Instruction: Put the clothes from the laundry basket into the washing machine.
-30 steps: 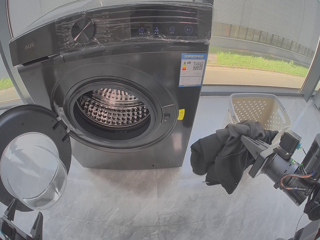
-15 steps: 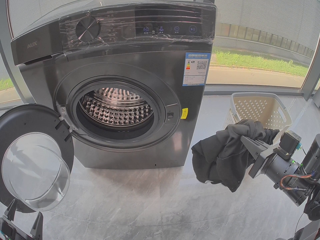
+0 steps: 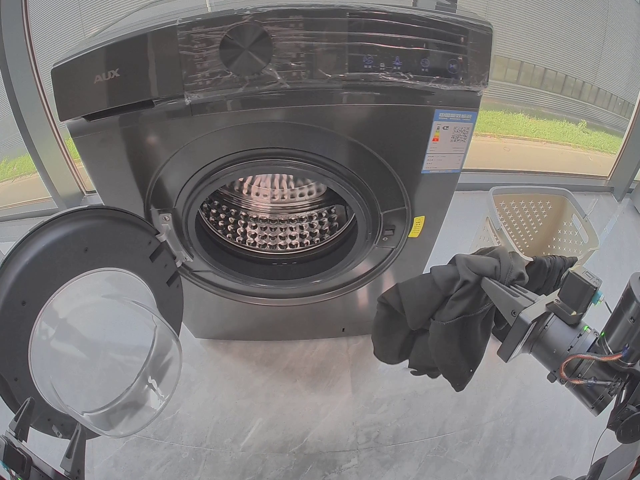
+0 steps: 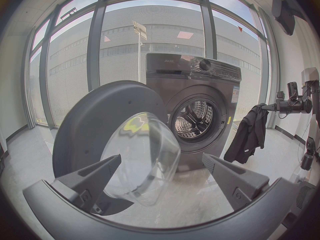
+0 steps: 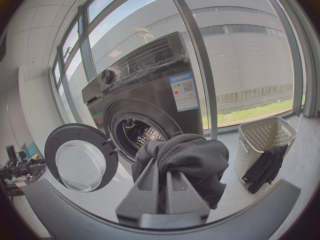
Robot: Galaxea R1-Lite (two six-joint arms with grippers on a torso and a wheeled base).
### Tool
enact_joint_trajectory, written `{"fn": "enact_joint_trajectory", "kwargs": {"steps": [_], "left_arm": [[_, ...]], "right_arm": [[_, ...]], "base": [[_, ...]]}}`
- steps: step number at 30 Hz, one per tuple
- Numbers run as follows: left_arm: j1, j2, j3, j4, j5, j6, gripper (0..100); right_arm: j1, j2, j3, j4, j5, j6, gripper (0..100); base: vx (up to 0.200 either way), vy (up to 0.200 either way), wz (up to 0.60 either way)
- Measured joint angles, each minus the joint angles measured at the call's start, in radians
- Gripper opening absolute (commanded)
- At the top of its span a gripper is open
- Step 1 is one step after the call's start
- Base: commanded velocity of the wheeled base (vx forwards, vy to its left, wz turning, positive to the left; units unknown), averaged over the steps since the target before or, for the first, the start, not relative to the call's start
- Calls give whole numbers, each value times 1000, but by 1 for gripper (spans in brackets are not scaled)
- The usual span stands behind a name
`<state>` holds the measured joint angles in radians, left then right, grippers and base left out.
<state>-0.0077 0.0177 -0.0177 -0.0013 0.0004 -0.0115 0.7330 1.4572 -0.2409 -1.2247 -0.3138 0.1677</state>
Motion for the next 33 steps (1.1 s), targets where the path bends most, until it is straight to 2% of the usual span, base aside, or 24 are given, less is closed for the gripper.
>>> {"fn": "enact_joint_trajectory", "kwargs": {"steps": [33], "left_arm": [[1,0,0,0,1,0,100]], "right_arm": [[29,0,16,4,7,12,0]], "base": [[0,0,0]]}}
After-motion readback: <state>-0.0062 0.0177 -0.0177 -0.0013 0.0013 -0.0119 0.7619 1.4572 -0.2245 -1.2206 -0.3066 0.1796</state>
